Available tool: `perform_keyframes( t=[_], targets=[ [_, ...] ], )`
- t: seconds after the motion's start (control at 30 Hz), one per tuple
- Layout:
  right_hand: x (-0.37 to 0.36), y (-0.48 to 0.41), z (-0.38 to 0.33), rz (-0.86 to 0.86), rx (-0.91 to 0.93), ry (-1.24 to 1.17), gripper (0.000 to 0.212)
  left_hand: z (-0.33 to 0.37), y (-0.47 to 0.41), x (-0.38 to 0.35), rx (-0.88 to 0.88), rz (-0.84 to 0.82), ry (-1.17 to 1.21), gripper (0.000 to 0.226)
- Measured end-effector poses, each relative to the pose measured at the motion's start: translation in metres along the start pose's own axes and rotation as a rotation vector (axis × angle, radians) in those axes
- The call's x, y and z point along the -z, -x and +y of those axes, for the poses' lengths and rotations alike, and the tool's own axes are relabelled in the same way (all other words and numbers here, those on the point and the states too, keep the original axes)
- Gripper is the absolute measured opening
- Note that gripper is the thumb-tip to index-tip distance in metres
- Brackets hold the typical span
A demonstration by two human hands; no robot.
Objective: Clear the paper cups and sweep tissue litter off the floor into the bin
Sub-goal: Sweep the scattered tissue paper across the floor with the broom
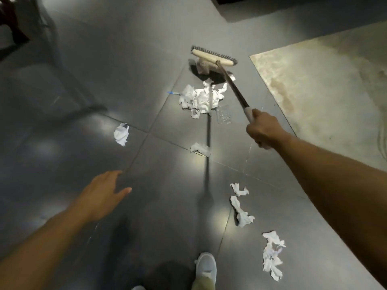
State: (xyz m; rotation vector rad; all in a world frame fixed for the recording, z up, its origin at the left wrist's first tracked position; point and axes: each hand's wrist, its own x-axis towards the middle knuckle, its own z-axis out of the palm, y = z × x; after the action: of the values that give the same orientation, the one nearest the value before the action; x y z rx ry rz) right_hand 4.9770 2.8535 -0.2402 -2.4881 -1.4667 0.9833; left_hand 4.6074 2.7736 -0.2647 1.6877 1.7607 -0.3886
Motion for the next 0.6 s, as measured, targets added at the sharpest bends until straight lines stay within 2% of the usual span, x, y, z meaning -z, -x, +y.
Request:
perform_keyframes(
  t=[0.1,0.23,0.3,0.5,0.6],
  targets=[
    [0.019,-0.038,0.015,-0.030,-0.040,0.029,0.015,0.008,-0.006,-0.013,0.029,0.004,0.022,0.062],
    [0.021,-0.076,0.037,-0.111,-0.126,-0.065,0.033,0.011,-0.011,-0.029,0.064,-0.013,0.004,0.064],
    [0.015,-0.082,0.042,-0.136,-0.107,-0.051,0.039,0.013,-0.012,-0.033,0.073,-0.021,-0.010,0.064],
    [-0.010,-0.052,0.048,-0.244,-0.069,0.020,0.030,0.024,-0.010,-0.032,0.054,-0.007,-0.026,0.065],
    [-0.026,-0.022,0.059,-0.270,-0.050,0.097,0.038,0.037,-0.003,-0.032,0.017,0.011,-0.008,0.066]
  ],
)
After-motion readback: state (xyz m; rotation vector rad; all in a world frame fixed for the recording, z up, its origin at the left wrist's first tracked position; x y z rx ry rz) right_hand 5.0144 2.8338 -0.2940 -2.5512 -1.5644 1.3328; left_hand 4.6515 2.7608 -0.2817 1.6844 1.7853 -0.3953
